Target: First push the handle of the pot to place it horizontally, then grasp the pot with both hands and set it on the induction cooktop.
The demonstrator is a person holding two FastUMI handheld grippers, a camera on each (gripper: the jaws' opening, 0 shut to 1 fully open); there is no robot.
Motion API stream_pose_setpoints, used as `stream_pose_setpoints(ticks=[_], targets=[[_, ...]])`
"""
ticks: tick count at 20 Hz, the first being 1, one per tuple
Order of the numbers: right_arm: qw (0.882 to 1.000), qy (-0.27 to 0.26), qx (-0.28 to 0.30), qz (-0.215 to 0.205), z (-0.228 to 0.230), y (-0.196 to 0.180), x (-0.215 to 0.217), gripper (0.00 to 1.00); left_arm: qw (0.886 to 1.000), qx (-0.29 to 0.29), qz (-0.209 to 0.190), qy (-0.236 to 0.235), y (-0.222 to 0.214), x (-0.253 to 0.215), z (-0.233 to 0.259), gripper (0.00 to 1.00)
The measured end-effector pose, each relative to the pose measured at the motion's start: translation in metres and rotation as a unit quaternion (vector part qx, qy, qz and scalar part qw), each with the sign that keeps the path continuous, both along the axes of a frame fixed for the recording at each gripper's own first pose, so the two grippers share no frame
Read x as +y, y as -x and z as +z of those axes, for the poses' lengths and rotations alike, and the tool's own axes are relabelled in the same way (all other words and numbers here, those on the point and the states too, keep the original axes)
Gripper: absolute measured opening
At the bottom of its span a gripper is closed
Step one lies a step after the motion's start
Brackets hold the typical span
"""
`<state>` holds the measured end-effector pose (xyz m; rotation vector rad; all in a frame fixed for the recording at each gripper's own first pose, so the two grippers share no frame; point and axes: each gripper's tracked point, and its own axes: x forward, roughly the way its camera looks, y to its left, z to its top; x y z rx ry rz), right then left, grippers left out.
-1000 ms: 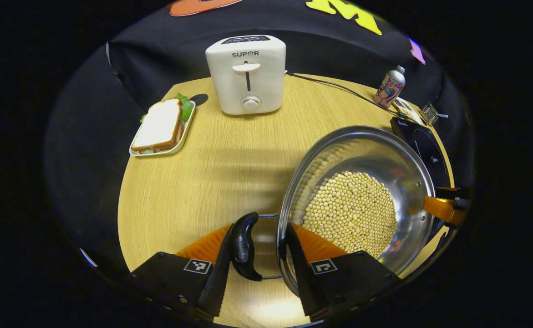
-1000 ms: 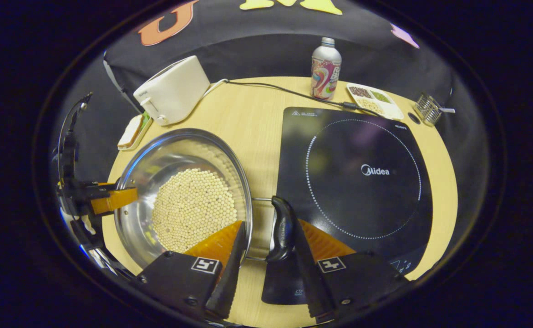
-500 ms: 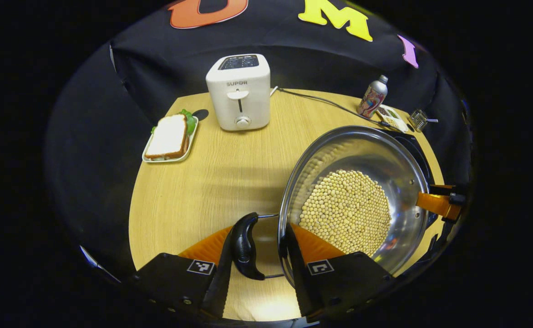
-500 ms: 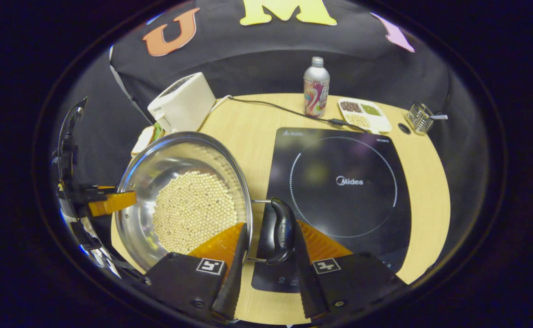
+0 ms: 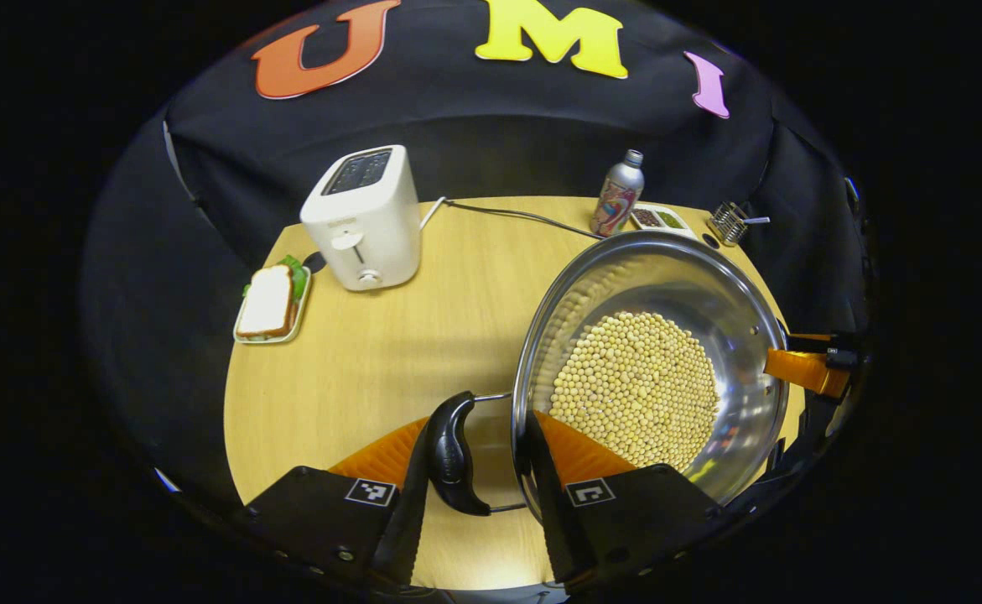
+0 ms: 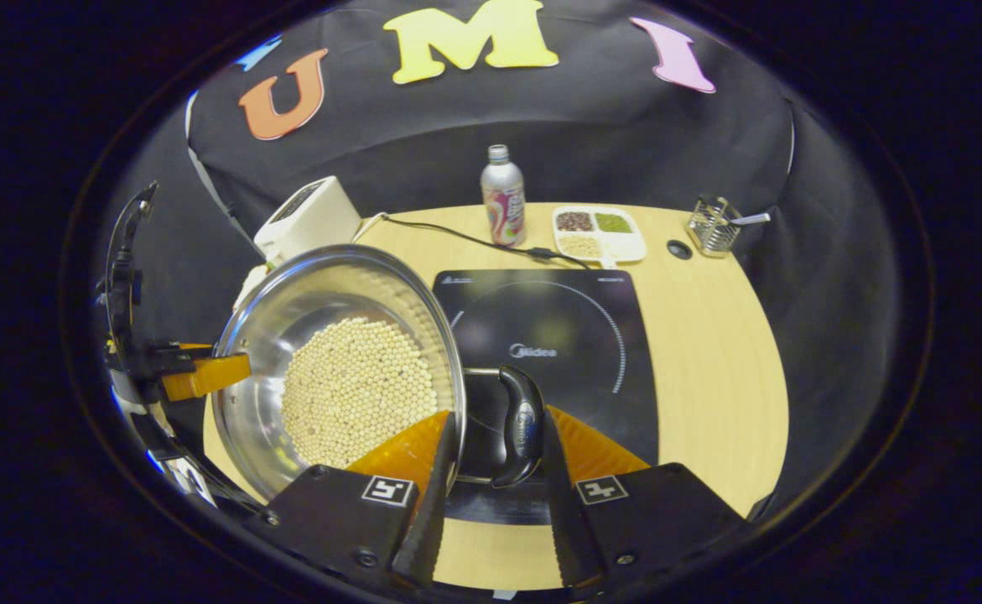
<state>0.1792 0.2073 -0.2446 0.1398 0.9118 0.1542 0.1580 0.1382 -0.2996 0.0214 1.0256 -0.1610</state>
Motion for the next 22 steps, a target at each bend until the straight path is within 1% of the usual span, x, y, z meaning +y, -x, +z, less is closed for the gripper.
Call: stream_pose_setpoints(ticks=[5,10,16,22], targets=[[1.000,0.013,-0.001,-0.028,-0.007,-0.006,-0.063,0.54,1.000,0.003,-0.022,0.013,-0.015,-0.069,-0.007,0.59],[0.999,0.017,0.011,-0.039,-0.017,-0.019,-0.111,0.54,0.999,0.010,-0.035,0.015,-0.037,-0.126,-0.018,0.59],[0.999,0.026,0.016,-0.026,-0.031,-0.052,-0.136,0.54,1.000,0.022,-0.017,0.011,-0.062,-0.156,-0.035,0.59],[0.999,0.032,0.017,-0.007,-0.040,-0.083,-0.141,0.54,1.000,0.027,-0.005,0.002,-0.082,-0.164,-0.044,0.59]])
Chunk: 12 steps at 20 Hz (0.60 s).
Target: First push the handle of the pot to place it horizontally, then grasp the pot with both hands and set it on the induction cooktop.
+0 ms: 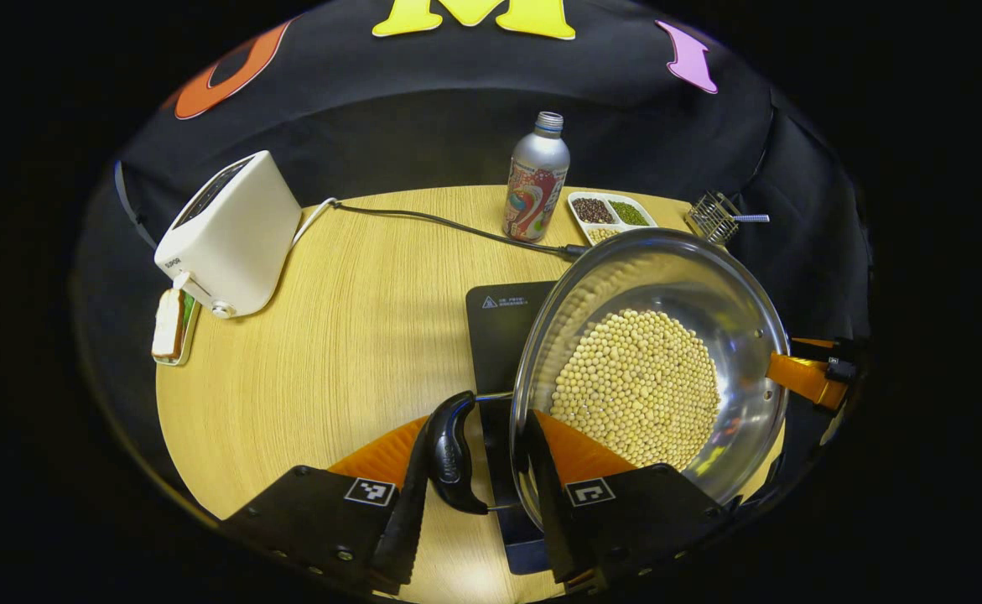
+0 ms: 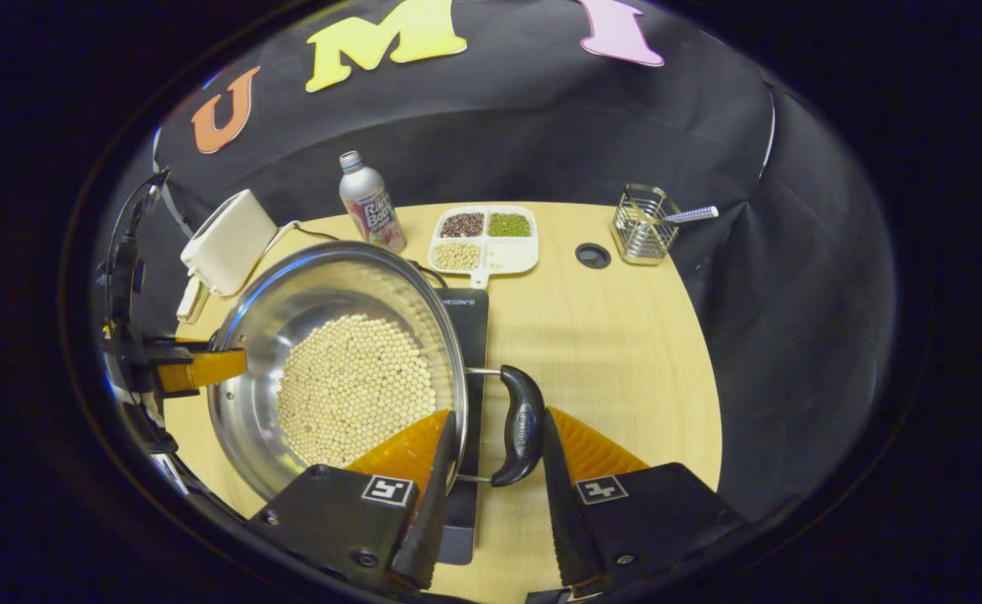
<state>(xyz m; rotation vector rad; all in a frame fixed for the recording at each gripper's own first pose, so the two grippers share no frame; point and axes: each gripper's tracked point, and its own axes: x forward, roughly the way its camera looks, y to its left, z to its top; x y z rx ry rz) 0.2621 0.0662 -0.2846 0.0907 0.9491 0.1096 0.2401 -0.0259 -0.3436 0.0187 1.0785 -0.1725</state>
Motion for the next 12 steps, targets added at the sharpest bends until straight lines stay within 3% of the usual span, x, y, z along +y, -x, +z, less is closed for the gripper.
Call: stream_pose_setpoints(ticks=[3,4,5,12], targets=[[1.000,-0.004,0.006,0.003,-0.010,-0.006,-0.001,0.55,1.000,-0.006,-0.002,-0.007,-0.009,-0.002,-0.003,0.59],[1.000,-0.006,0.005,0.000,-0.010,-0.006,-0.001,0.55,1.000,-0.006,-0.007,-0.013,-0.010,-0.001,-0.005,0.49],[1.000,-0.005,0.007,0.003,-0.012,-0.004,-0.001,0.55,1.000,-0.007,-0.006,-0.014,-0.009,-0.002,-0.005,0.59],[0.999,-0.039,-0.017,-0.003,-0.015,-0.006,-0.002,0.55,0.999,-0.036,0.003,-0.008,-0.010,-0.003,-0.006,0.59]])
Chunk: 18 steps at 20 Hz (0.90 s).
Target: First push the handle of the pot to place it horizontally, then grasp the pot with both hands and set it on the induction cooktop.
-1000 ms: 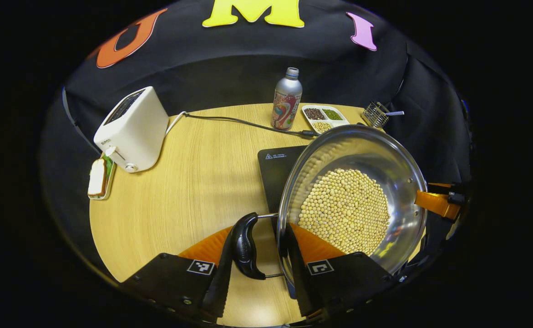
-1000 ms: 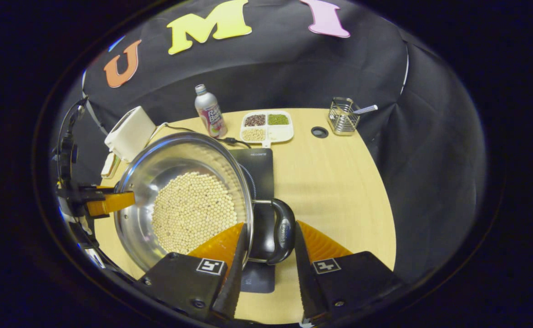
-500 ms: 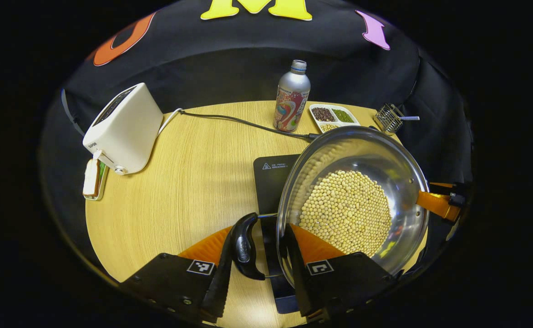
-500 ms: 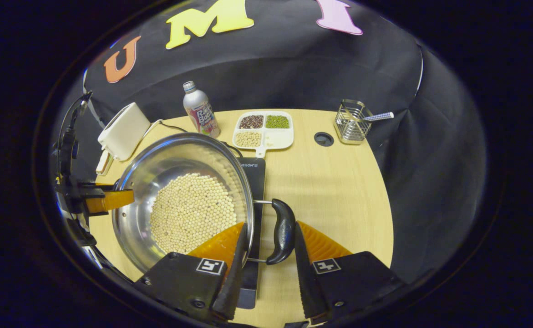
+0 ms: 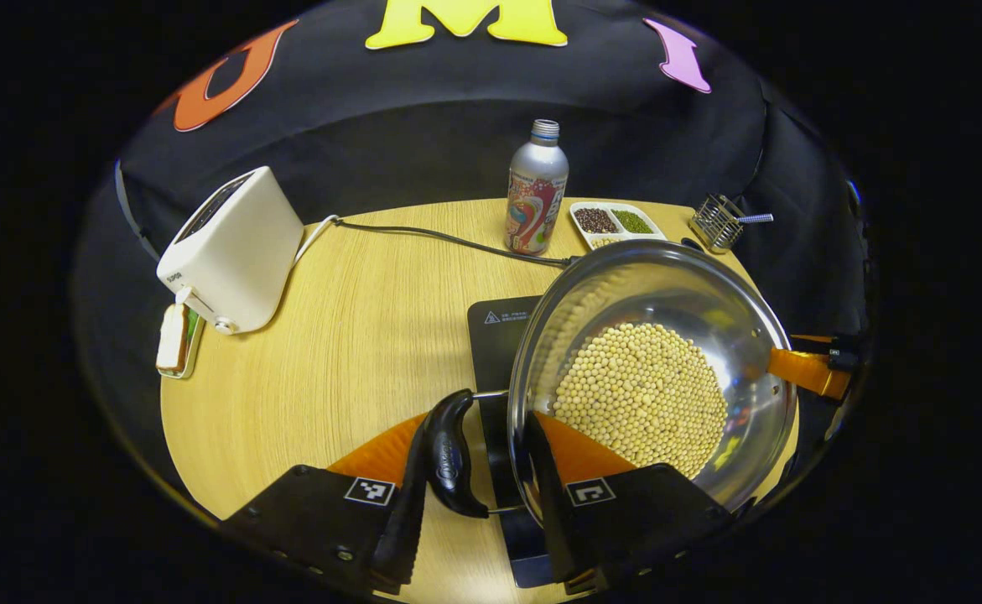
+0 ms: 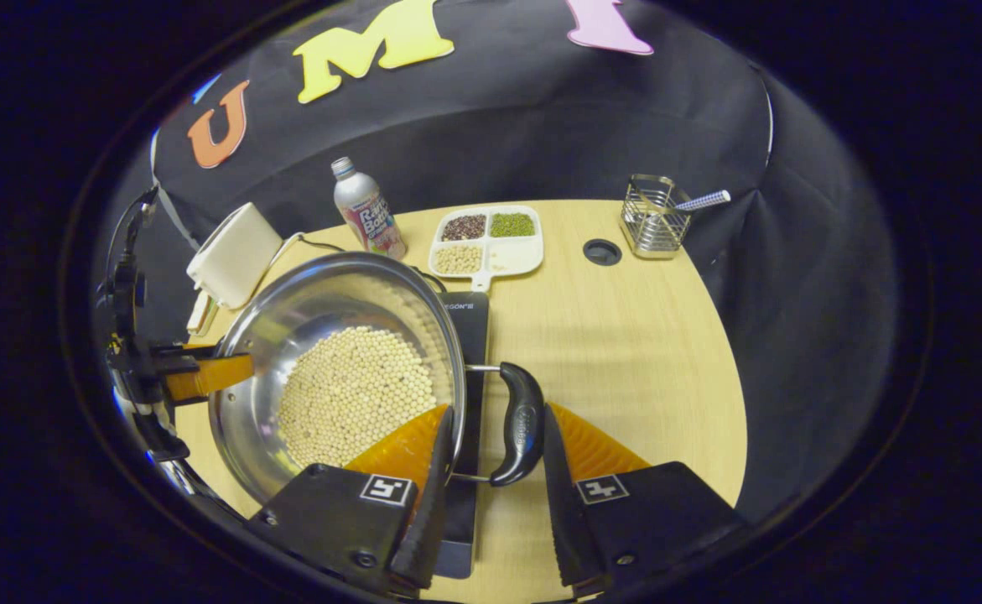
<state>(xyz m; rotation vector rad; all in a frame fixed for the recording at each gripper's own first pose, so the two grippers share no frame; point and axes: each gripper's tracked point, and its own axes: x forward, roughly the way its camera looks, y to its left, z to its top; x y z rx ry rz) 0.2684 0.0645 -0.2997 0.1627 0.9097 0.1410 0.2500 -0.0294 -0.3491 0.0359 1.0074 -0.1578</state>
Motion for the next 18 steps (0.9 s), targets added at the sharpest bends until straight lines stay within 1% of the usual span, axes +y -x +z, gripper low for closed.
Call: stream_pose_setpoints(ticks=[2,3,4,5,6,7,8,9,10,11,12,13,14,15,16,18], targets=[[1.000,0.008,-0.007,0.001,0.001,0.001,0.000,0.55,1.000,-0.002,0.000,-0.002,0.000,0.001,0.000,0.59],[1.000,0.008,-0.011,-0.003,0.003,-0.001,0.001,0.55,1.000,-0.006,0.002,-0.003,-0.001,0.001,0.001,0.70],[1.000,0.011,-0.013,-0.001,0.002,-0.001,0.000,0.55,1.000,-0.010,0.001,-0.002,-0.002,0.000,0.001,0.60],[1.000,0.008,-0.015,-0.001,0.002,0.000,0.000,0.56,1.000,-0.015,-0.002,0.001,-0.004,0.000,0.001,0.60],[1.000,0.008,-0.020,-0.001,0.002,-0.002,-0.001,0.60,1.000,-0.021,-0.006,0.005,-0.004,-0.001,0.003,0.71],[1.000,0.007,-0.017,-0.001,0.001,0.000,-0.002,0.66,0.999,-0.034,-0.008,0.012,-0.005,0.000,0.007,0.73],[1.000,0.004,-0.021,-0.005,0.004,0.003,-0.001,0.72,0.999,-0.049,-0.005,0.012,-0.004,0.003,0.014,0.65],[0.999,0.008,-0.035,-0.007,0.009,0.004,-0.002,0.75,0.997,-0.075,-0.004,0.009,-0.007,0.008,0.025,0.82],[0.999,0.021,-0.049,-0.009,0.015,0.005,-0.006,0.73,0.995,-0.102,0.002,-0.004,-0.006,0.014,0.035,0.98],[0.997,0.030,-0.069,-0.009,0.024,0.007,-0.007,0.70,0.992,-0.123,0.005,-0.009,-0.001,0.019,0.046,0.98],[0.995,0.036,-0.092,-0.005,0.037,0.011,-0.004,0.72,0.990,-0.141,0.006,-0.011,0.003,0.020,0.055,0.98],[0.992,0.045,-0.115,0.000,0.050,0.016,-0.001,0.70,0.988,-0.154,0.008,-0.009,0.010,0.019,0.064,0.98],[0.989,0.051,-0.139,0.002,0.063,0.020,0.002,0.71,0.986,-0.169,0.009,-0.005,0.017,0.018,0.073,0.98],[0.985,0.052,-0.163,0.006,0.076,0.024,0.008,0.77,0.983,-0.183,0.006,0.000,0.021,0.017,0.083,0.98],[0.983,0.056,-0.175,0.010,0.083,0.032,0.014,0.76,0.982,-0.190,0.006,0.002,0.027,0.016,0.090,0.98],[0.979,0.048,-0.196,0.013,0.099,0.046,0.030,0.86,0.979,-0.201,0.000,0.006,0.039,0.015,0.103,0.97]])
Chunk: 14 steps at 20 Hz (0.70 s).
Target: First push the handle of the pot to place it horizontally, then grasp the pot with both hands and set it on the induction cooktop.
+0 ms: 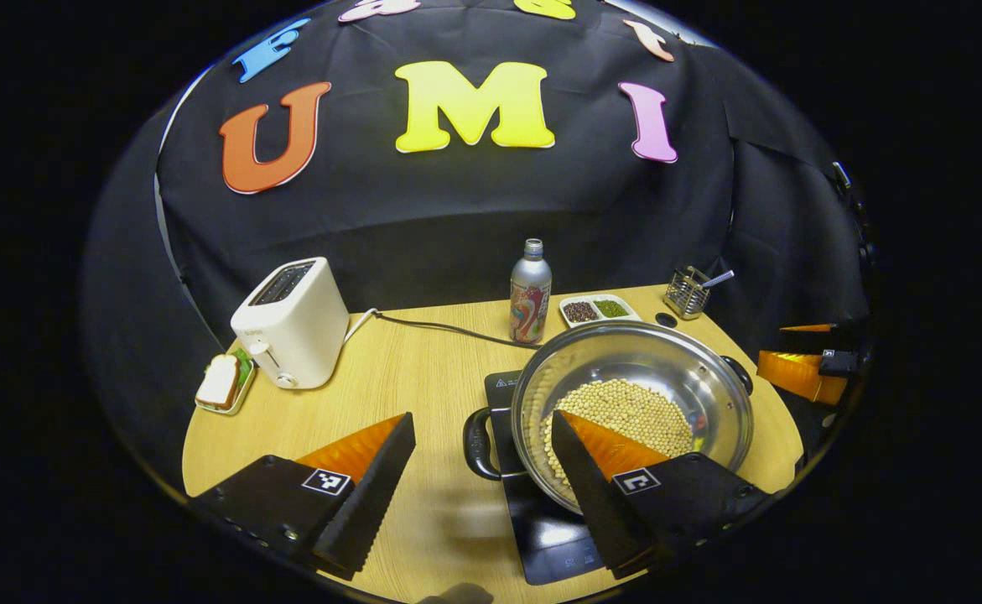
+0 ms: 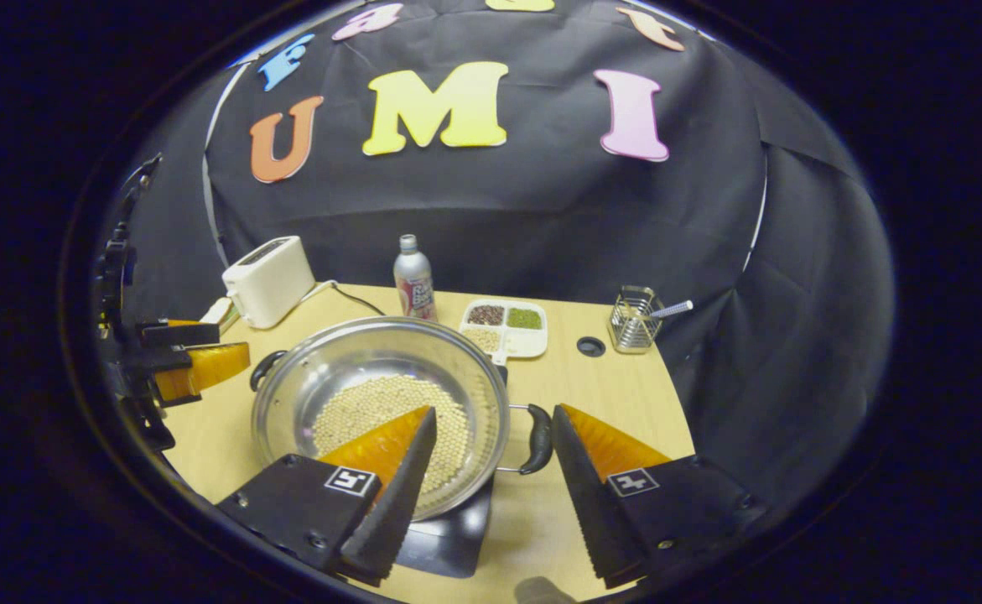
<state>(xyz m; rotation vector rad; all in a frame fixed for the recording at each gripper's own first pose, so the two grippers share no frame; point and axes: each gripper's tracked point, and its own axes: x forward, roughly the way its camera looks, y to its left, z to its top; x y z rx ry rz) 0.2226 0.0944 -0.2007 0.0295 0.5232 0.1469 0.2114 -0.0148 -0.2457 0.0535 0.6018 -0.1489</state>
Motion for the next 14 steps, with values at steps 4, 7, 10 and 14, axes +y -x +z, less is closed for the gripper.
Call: stream_pose_setpoints(ticks=[4,7,10,14], targets=[[1.000,0.008,-0.007,0.000,0.010,0.024,0.015,0.97,1.000,-0.009,-0.011,0.006,0.023,-0.002,0.019,0.98],[1.000,0.016,-0.012,-0.012,0.016,0.040,0.019,0.98,1.000,-0.015,-0.015,0.013,0.038,-0.001,0.023,0.98],[0.999,0.020,-0.010,-0.023,0.019,0.061,0.022,0.96,0.999,-0.018,-0.019,0.024,0.053,0.003,0.025,0.98],[0.999,0.027,-0.027,-0.033,0.035,0.083,0.024,0.99,0.999,-0.028,-0.021,0.034,0.069,0.013,0.036,0.98]])
